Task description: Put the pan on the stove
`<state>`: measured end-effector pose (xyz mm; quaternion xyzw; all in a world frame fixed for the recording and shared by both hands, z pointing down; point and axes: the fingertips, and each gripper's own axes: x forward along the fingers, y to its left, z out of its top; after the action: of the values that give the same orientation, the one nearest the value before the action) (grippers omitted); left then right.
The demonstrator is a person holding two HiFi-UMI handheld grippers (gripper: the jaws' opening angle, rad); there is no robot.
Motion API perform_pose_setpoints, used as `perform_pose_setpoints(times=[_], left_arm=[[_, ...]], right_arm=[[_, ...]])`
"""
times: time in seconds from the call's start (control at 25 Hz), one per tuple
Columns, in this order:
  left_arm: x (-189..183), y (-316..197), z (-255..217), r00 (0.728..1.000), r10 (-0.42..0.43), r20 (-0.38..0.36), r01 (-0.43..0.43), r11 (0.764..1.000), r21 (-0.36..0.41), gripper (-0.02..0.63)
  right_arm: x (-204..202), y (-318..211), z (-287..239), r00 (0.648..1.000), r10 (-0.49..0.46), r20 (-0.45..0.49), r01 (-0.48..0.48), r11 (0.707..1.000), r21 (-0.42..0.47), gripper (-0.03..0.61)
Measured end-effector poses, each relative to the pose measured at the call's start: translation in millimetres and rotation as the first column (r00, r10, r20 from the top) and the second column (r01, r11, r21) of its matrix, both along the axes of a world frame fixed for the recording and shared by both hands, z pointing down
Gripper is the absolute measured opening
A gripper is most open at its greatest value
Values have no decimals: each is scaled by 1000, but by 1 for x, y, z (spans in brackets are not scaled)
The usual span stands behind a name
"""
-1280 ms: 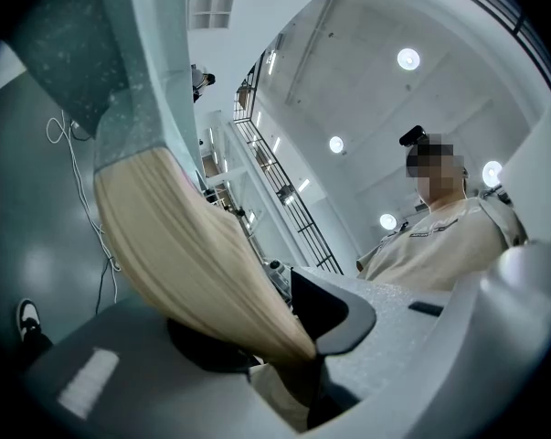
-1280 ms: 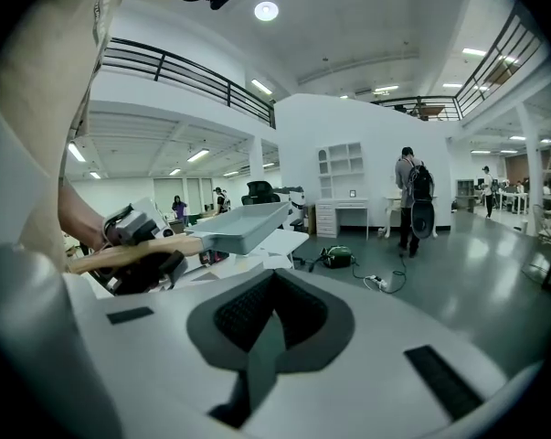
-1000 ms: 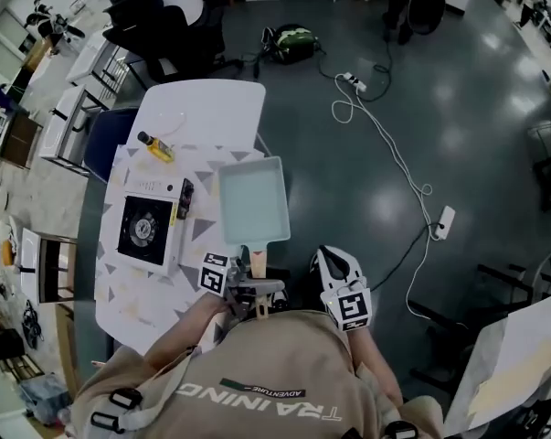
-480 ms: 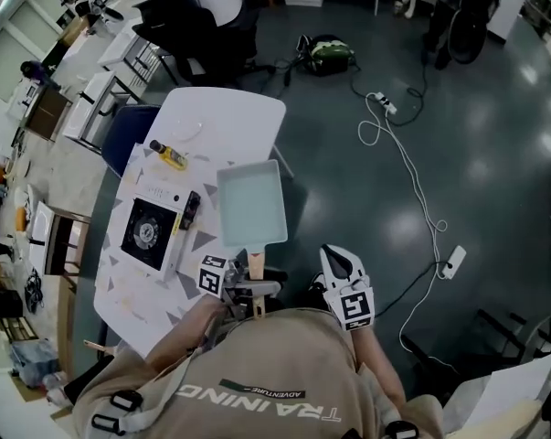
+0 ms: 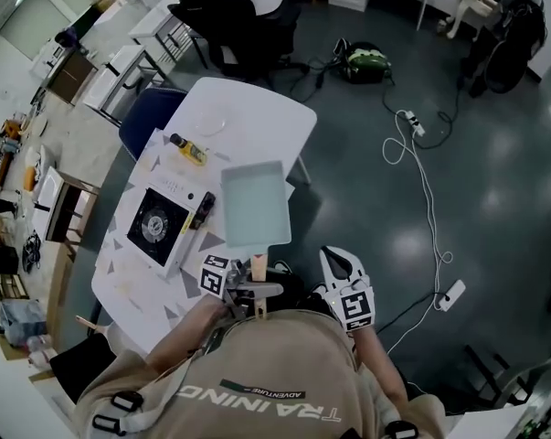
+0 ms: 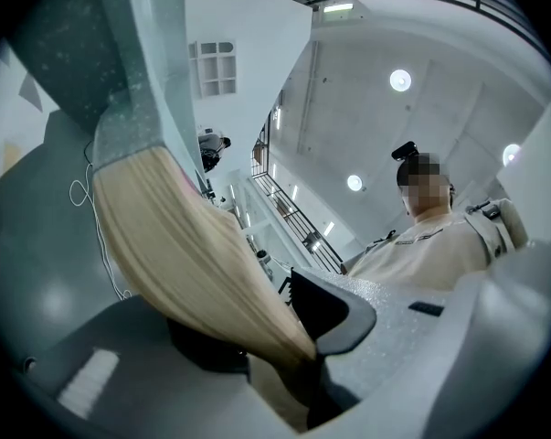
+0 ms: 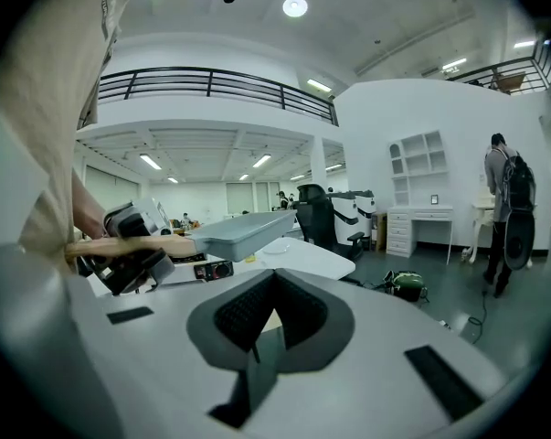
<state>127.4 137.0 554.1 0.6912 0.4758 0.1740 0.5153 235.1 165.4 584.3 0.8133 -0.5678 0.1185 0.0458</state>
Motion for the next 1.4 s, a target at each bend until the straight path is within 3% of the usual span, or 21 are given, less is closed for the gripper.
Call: perform_pose_setpoints(times=[0.4,0.68,0.88,1.0,1.12,1.28,1.4], left_arm=[[44,-63,-7,997,-63,-34,62,998,-13,135],[41,-114,-6,989,-139,-44,139,990,-2,135],[31,-144,-3,968,-248,-34,248,969,2,135],[24,-161,-2,943,-332,-19,332,943,11,135],[20,-180,-1,902,-432,-6,432,902,14,135],[16,-210,-2,822,-570,5,570,822,-7,135],[14,-230,1,743,-669,11,669,744,1,135]], right_arm=[[26,-81,-11,995,-98,-33,97,995,-35,-2],[29,-148,-14,986,-162,-36,162,987,-6,-2],[20,-194,-14,962,-270,-35,270,963,1,-2],[14,-217,-12,936,-352,-24,352,936,-2,-2],[12,-242,-8,902,-431,-11,431,902,2,-2],[5,-274,0,837,-547,15,547,837,5,-2],[2,-300,4,777,-630,9,630,777,9,-2]])
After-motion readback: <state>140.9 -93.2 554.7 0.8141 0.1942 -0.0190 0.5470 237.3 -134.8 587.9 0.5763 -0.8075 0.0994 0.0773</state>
